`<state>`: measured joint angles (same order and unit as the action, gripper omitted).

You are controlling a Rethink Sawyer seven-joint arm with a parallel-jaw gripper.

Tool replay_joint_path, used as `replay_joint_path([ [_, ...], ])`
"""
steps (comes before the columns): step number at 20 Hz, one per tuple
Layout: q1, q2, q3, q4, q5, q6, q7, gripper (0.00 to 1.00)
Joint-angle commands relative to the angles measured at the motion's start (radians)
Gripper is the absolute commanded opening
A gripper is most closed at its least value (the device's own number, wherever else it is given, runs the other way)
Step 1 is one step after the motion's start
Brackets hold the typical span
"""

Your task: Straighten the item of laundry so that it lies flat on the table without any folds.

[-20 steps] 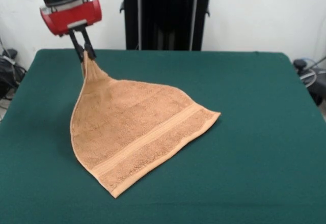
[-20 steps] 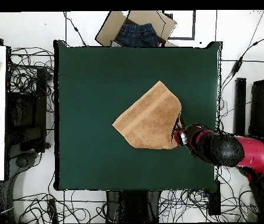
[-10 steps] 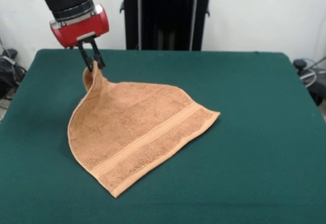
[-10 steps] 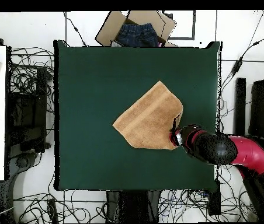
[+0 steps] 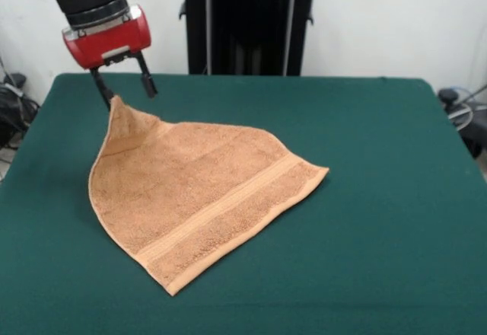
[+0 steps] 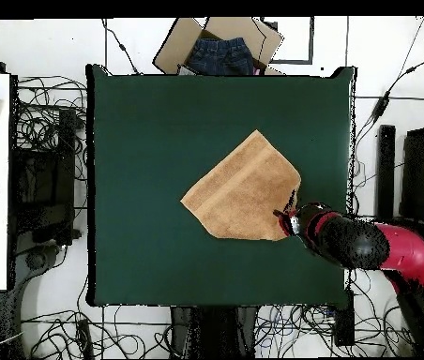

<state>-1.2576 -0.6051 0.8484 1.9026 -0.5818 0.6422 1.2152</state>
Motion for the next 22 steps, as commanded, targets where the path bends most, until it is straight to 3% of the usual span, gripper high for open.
replay_joint_path([
  [1,0.007,0.012,-0.014,0.031,-0.023,-0.038,0.0,1.0],
  [4,0.017,-0.036,0.005,0.029,0.016,0.01,0.007,1.0],
  [9,0.125,-0.202,0.025,-0.012,0.12,0.116,0.088,1.0],
  [11,0.142,-0.257,0.042,-0.063,0.173,0.231,0.036,1.0],
  [14,0.177,-0.328,0.044,-0.202,0.224,0.519,-0.096,1.0],
  [19,0.237,-0.309,0.036,-0.462,0.141,0.874,-0.274,1.0],
  [22,0.237,-0.34,0.037,-0.508,0.068,0.873,-0.292,1.0],
])
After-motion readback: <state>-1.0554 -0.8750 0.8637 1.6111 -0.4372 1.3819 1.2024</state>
